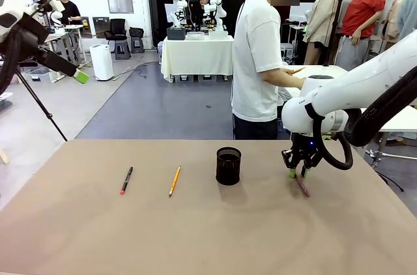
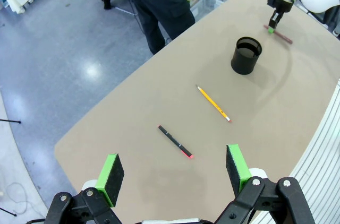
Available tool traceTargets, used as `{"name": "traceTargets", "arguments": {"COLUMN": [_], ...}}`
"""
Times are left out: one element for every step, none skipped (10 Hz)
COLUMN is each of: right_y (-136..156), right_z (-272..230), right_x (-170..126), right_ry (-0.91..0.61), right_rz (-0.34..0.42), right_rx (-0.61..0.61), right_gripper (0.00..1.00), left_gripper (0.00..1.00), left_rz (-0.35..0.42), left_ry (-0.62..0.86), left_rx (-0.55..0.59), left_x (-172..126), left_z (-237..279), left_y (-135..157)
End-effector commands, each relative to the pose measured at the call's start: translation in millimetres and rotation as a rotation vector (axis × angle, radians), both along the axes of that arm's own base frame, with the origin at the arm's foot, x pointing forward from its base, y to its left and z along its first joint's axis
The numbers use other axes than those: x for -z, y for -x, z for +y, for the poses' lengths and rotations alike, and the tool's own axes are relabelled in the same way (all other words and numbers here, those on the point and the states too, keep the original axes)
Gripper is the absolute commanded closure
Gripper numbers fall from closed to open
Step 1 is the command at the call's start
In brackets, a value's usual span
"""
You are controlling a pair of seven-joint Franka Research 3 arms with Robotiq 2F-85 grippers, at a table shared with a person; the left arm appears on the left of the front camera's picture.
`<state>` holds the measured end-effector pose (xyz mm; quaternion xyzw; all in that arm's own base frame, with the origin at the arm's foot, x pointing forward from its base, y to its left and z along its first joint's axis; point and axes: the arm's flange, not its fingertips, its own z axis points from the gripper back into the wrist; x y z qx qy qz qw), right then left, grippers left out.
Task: Place the pens into the pen holder.
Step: Pick up a writing instrument from the table and place it into the Pen holder.
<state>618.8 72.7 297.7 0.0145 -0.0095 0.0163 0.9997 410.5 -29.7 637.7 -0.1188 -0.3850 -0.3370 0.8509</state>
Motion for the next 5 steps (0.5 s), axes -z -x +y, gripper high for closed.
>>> {"name": "traceTargets", "arguments": {"right_y": [-2.4, -3.2, -3.0, -3.1, -2.4], "right_z": [2.5, 2.4, 3.6, 5.5, 6.6], "right_x": [2.8, 1.0, -0.9, -3.9, -7.2], "right_ry": [-0.029, -0.027, -0.024, -0.025, -0.024], "right_rz": [0.017, 0.020, 0.027, 0.035, 0.035], "right_rx": [0.023, 0.021, 0.014, 0.002, -0.009], "right_gripper": [1.00, 1.00, 1.00, 1.00, 1.00], "left_gripper": [0.00, 0.00, 0.00, 0.00, 0.00], "left_rz": [-0.003, -0.003, -0.003, -0.003, -0.003], "left_ry": [0.001, 0.001, 0.001, 0.001, 0.001], "left_rx": [0.005, 0.005, 0.005, 0.005, 0.005], "left_x": [-1.5, -1.5, -1.5, -1.5, -1.5], "left_z": [1.0, 1.0, 1.0, 1.0, 1.0], "left_y": [0.7, 0.7, 0.7, 0.7, 0.7]}}
